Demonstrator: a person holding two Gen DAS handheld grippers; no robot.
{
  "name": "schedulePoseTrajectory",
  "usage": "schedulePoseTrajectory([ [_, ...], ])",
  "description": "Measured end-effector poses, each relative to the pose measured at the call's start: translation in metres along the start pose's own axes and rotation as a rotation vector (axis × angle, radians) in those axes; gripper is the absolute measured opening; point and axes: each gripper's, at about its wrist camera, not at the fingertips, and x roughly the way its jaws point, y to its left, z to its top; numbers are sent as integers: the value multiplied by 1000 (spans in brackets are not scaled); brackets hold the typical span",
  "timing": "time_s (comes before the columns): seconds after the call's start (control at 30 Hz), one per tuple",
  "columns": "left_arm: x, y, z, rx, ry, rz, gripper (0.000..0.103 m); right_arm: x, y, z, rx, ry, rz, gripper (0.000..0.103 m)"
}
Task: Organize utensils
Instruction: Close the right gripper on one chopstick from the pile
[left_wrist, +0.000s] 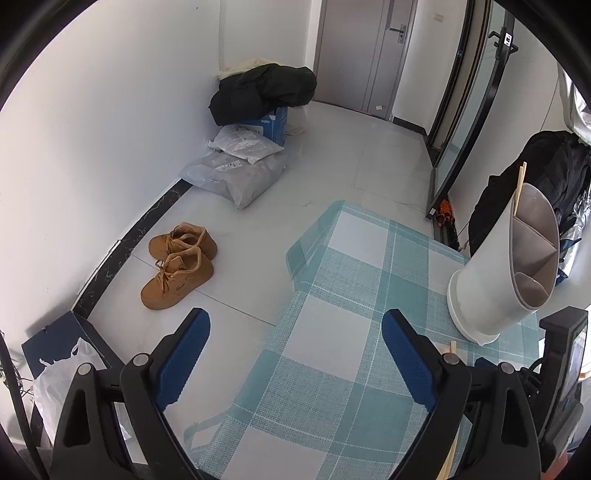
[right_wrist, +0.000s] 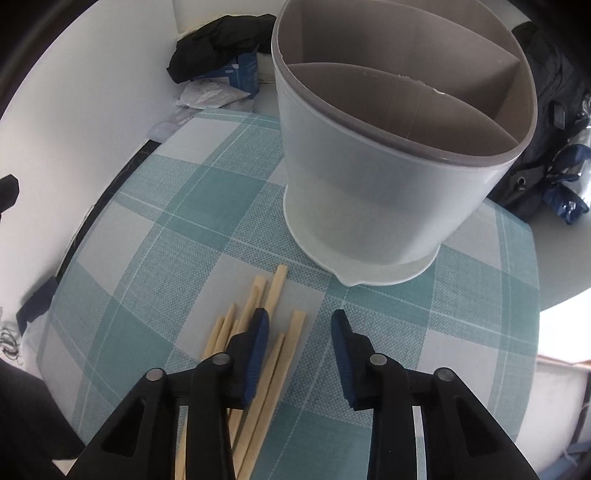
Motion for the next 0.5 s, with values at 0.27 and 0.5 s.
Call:
schedulePoseTrajectory([
  [0.27, 1, -5, -1, 11, 9, -10, 92, -2, -14, -6, 47, -1, 10, 29],
  [0.5, 1, -4, -2, 18, 5, 11, 92, 2, 0, 6, -30, 17, -40, 27],
])
